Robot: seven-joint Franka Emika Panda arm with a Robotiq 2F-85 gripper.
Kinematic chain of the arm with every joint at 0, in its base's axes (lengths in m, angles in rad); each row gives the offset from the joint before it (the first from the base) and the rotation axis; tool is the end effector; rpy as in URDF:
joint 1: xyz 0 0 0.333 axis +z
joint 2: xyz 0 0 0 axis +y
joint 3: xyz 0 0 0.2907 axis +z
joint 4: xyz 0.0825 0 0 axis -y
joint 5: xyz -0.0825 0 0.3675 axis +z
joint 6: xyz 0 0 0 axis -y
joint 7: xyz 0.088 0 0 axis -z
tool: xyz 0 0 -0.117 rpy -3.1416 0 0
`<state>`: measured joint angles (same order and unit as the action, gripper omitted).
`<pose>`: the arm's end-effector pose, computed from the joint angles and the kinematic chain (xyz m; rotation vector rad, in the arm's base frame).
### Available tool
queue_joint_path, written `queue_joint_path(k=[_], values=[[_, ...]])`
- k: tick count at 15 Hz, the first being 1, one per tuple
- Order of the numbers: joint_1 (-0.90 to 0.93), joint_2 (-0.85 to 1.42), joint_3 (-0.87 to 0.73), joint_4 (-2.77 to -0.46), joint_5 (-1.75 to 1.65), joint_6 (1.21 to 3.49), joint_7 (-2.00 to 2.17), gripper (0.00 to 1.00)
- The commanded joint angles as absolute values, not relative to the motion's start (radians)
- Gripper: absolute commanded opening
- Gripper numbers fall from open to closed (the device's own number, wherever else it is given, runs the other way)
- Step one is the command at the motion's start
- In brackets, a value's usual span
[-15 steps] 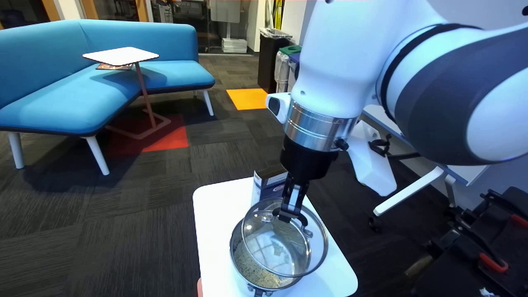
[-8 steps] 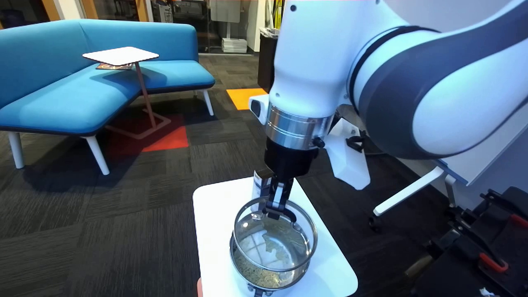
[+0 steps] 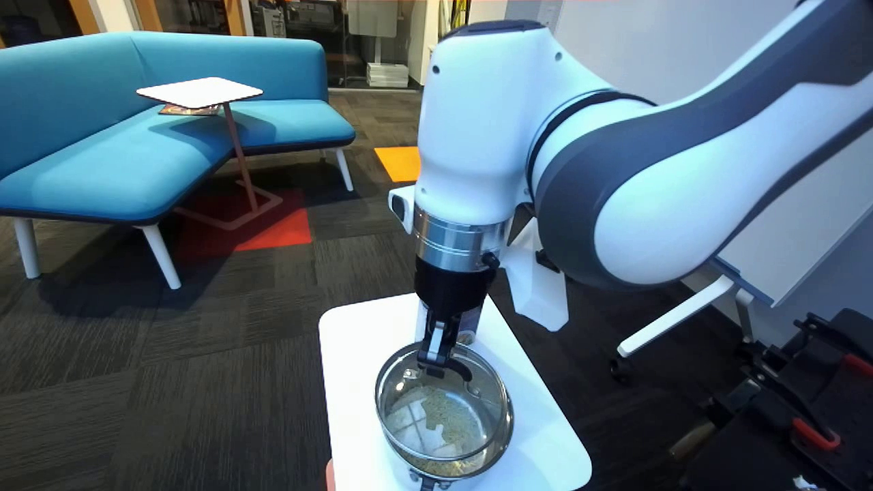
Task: Pour some of the contents of the blue box into the silver pot and close the pot with the glass lid
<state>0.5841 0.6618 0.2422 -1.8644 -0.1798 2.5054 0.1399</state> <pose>0.4170 0.4480 0.1511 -2.8686 -1.1820 0.0224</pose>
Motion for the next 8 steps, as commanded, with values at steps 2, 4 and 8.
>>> queue_joint_path(k=[2, 4, 8], values=[[0.579, 0.691, 0.245, -1.818, -0.169, 2.463, 0.118, 0.04], [0.579, 0.693, 0.246, -1.815, -0.167, 2.458, 0.119, 0.04], [0.585, 0.679, 0.241, -1.829, -0.171, 2.446, 0.132, 0.04]])
